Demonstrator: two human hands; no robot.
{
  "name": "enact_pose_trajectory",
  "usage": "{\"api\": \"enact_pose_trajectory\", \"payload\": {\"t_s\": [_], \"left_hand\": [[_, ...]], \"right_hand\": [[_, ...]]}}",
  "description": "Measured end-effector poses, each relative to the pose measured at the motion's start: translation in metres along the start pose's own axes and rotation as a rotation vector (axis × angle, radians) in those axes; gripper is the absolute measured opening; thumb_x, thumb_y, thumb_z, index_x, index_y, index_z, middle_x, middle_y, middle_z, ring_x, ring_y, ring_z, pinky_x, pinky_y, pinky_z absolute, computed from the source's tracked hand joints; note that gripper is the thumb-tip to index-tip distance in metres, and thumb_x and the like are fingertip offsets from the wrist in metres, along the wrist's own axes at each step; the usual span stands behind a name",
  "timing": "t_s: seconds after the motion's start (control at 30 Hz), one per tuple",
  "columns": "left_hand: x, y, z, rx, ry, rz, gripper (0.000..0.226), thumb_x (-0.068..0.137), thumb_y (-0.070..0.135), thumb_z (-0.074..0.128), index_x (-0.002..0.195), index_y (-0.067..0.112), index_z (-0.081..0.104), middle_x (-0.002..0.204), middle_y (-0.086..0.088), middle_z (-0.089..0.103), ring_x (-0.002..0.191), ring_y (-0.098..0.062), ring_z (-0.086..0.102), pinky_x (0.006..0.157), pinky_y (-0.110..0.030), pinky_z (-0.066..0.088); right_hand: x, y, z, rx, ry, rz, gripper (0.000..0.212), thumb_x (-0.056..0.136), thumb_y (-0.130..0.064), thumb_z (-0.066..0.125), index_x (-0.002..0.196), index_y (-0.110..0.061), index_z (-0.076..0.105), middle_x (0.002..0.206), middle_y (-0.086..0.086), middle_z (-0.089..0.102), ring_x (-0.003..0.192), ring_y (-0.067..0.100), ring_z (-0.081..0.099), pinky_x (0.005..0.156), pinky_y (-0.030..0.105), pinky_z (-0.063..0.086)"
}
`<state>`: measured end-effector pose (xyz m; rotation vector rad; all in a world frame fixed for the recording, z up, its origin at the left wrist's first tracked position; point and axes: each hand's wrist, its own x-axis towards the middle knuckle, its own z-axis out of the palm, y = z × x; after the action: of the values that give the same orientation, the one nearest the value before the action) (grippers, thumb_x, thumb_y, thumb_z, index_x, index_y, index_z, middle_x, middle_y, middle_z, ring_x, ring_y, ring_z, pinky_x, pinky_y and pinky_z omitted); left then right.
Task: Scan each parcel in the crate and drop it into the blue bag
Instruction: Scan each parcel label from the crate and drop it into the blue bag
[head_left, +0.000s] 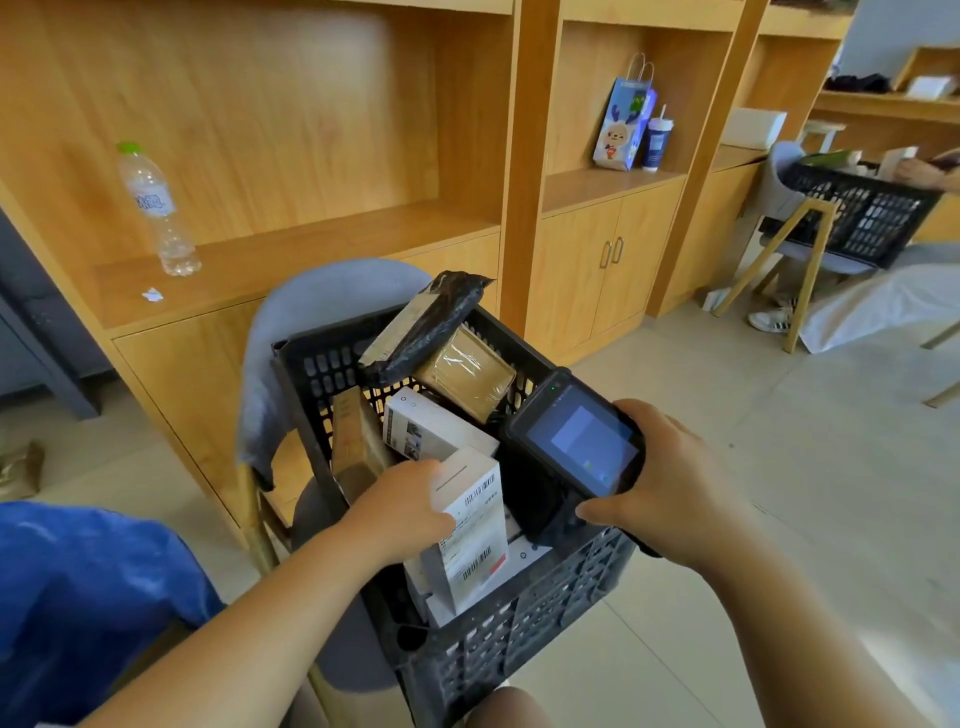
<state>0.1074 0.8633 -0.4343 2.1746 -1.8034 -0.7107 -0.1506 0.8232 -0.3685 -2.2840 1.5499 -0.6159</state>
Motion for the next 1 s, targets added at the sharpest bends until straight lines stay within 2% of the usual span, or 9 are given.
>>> {"api": "enact_pose_trajectory", "payload": {"t_s": [0.1,0.2,0.3,0.4,0.57,0.67,0.73,0.83,1.0], "left_hand": [[-0.002,0.012,0.002,0.03,-0.001,-0.015,0.034,0.088,0.039,0.056,0.111,0.015,0.047,0.102,-0.003,0.057,0.089,-0.02,0.057,0.071,-0.033,0.047],[-0.002,0.019,0.001,0.051,-0.068,-0.041,0.047,0.083,0.036,0.062,0.118,0.014,0.039,0.101,-0.003,0.058,0.085,-0.018,0.059,0.066,-0.032,0.05],[-0.004,0.019,0.0,0.01,-0.092,-0.084,0.042,0.073,0.034,0.069,0.102,0.009,0.052,0.094,-0.004,0.058,0.084,-0.019,0.06,0.063,-0.031,0.047],[-0.012,0.008,-0.001,-0.14,0.031,-0.133,0.03,0.072,0.035,0.07,0.091,0.016,0.056,0.086,0.002,0.057,0.073,-0.013,0.056,0.059,-0.028,0.045],[-0.036,-0.018,-0.009,-0.564,0.367,-0.146,0.029,0.075,0.032,0.076,0.101,0.03,0.063,0.095,0.014,0.064,0.082,-0.004,0.063,0.064,-0.025,0.054],[-0.053,-0.029,-0.018,-0.8,0.526,-0.132,0.02,0.077,0.032,0.076,0.091,0.041,0.065,0.093,0.011,0.072,0.085,-0.009,0.069,0.072,-0.032,0.058],[-0.062,-0.035,-0.024,-0.88,0.602,-0.12,0.015,0.079,0.033,0.074,0.084,0.045,0.068,0.09,0.014,0.074,0.085,-0.007,0.07,0.074,-0.03,0.056],[-0.076,-0.041,-0.031,-0.897,0.667,-0.093,0.027,0.082,0.034,0.072,0.075,0.059,0.067,0.086,0.026,0.071,0.081,0.001,0.069,0.068,-0.02,0.052],[-0.089,-0.055,-0.027,-0.96,0.778,-0.119,0.018,0.08,0.028,0.075,0.086,0.043,0.067,0.092,0.018,0.072,0.091,-0.008,0.069,0.076,-0.029,0.057]], "right_hand": [[-0.002,0.0,0.001,0.005,0.0,-0.001,0.094,0.046,-0.052,0.079,0.128,-0.032,0.037,0.098,-0.01,0.049,0.081,0.014,0.052,0.066,0.033,0.049],[-0.004,-0.002,0.002,0.024,-0.01,-0.008,0.093,0.047,-0.05,0.08,0.128,-0.03,0.038,0.1,-0.009,0.049,0.086,0.015,0.051,0.071,0.038,0.051],[-0.007,-0.003,0.002,0.021,-0.008,-0.017,0.094,0.047,-0.051,0.079,0.128,-0.031,0.038,0.1,-0.009,0.049,0.085,0.015,0.051,0.071,0.037,0.051],[-0.01,-0.005,0.002,0.032,-0.001,-0.02,0.094,0.046,-0.053,0.078,0.127,-0.032,0.037,0.101,-0.008,0.05,0.086,0.015,0.052,0.07,0.038,0.052],[-0.014,-0.008,0.005,0.048,0.01,0.002,0.094,0.044,-0.055,0.076,0.127,-0.032,0.037,0.103,-0.009,0.05,0.087,0.014,0.051,0.071,0.039,0.053],[-0.017,-0.014,0.008,0.064,0.012,0.02,0.097,0.043,-0.056,0.075,0.128,-0.031,0.036,0.104,-0.008,0.05,0.089,0.017,0.052,0.072,0.041,0.053],[-0.02,-0.019,0.011,0.079,0.006,0.021,0.098,0.044,-0.053,0.078,0.129,-0.03,0.035,0.104,-0.008,0.05,0.089,0.017,0.052,0.074,0.042,0.053],[-0.023,-0.028,0.013,0.024,-0.045,0.005,0.097,0.047,-0.05,0.081,0.129,-0.031,0.034,0.101,-0.009,0.048,0.086,0.015,0.051,0.071,0.037,0.052],[-0.026,-0.043,0.011,-0.142,-0.161,-0.029,0.096,0.051,-0.051,0.079,0.132,-0.031,0.032,0.098,-0.008,0.047,0.082,0.015,0.051,0.064,0.03,0.048]]}}
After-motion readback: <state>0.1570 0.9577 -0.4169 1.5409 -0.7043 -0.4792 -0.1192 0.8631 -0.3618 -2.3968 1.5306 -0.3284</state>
